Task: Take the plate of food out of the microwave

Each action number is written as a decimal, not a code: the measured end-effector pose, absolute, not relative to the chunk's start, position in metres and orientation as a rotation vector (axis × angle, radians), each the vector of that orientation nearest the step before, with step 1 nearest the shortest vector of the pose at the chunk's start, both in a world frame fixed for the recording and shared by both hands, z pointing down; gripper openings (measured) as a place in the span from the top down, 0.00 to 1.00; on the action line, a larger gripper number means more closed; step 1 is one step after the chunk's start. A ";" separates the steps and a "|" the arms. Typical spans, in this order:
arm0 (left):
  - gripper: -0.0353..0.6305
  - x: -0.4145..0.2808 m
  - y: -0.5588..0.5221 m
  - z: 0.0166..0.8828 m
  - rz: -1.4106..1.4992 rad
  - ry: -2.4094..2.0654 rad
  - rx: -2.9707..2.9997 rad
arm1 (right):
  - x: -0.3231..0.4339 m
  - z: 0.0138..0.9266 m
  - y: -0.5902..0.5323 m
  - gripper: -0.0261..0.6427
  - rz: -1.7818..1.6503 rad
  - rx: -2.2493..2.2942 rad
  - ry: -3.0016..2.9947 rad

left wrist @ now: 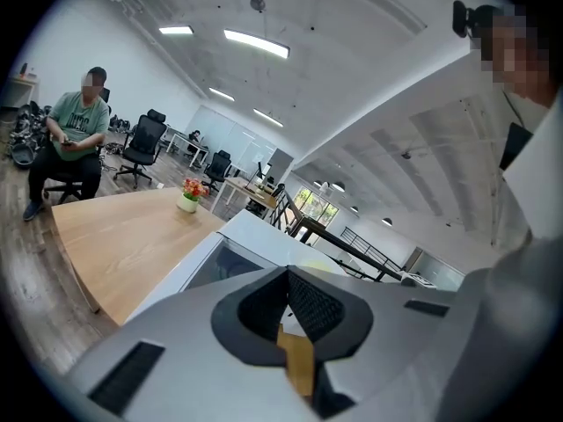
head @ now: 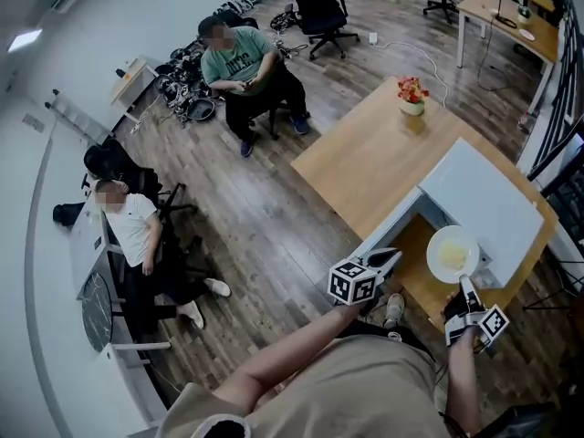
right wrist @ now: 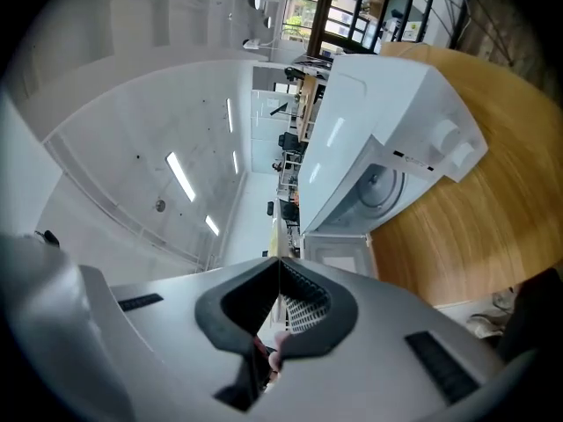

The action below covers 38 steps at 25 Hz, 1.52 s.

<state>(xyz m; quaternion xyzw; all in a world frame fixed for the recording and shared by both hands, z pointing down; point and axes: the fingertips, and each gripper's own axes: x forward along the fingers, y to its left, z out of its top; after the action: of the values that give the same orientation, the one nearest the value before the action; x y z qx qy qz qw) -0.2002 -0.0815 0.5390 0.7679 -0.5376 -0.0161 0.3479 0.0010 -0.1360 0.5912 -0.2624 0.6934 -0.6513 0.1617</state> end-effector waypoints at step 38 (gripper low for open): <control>0.94 -0.182 -0.107 0.600 0.183 -1.181 2.150 | -0.016 0.650 -0.141 0.94 -1.849 -0.943 1.993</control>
<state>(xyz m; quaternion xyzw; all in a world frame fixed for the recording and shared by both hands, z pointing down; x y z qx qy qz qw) -0.1820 -0.1068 0.6004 0.8238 -0.4524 0.0703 0.3344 -0.0157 -0.1405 0.6501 -0.3248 0.6867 -0.6369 0.1317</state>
